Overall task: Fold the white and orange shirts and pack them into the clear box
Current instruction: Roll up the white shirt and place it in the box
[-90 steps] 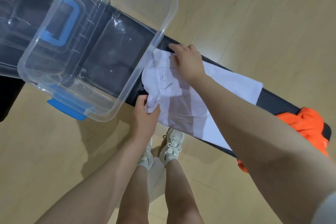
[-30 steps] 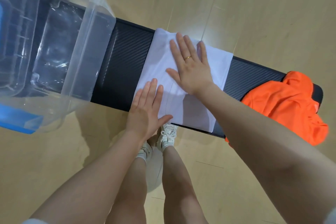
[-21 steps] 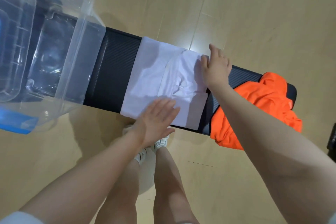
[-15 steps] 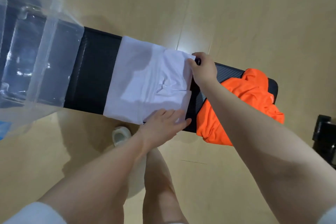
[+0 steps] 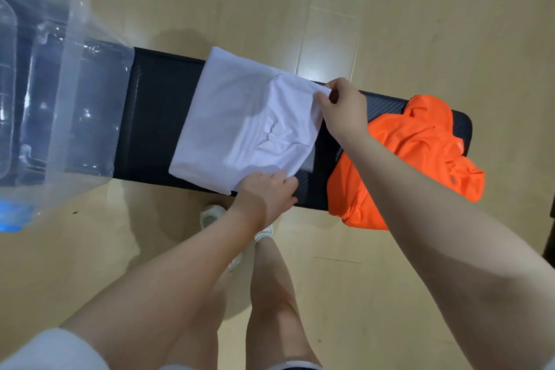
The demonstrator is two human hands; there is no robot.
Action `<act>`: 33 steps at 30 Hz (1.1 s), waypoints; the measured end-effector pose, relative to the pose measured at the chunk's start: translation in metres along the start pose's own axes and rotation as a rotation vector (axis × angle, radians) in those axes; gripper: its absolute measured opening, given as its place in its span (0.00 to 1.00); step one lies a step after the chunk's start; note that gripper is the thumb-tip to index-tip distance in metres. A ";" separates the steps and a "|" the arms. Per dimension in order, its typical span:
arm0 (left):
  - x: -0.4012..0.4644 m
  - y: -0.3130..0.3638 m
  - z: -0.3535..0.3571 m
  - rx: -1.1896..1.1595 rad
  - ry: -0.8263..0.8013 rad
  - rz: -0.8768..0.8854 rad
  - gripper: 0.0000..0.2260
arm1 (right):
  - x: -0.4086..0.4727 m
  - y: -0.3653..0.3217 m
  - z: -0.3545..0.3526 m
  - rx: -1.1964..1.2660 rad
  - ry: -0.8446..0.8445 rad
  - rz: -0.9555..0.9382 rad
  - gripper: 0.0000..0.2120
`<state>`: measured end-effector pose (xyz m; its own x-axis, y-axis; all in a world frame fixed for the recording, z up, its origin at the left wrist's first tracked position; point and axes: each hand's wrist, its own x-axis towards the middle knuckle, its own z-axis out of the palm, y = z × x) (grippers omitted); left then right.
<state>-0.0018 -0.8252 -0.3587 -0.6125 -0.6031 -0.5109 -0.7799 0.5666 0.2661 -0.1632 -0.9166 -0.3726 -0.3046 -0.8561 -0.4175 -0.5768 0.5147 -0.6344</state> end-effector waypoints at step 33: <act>-0.045 -0.097 -0.013 -0.503 0.151 -0.674 0.19 | 0.045 -0.106 0.077 -0.180 -0.432 -0.283 0.12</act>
<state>0.0997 -0.8603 -0.3514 0.0199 -0.8106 -0.5853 -0.9263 -0.2353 0.2944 -0.0571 -1.0056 -0.3743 0.1981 -0.8430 -0.5001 -0.7233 0.2186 -0.6550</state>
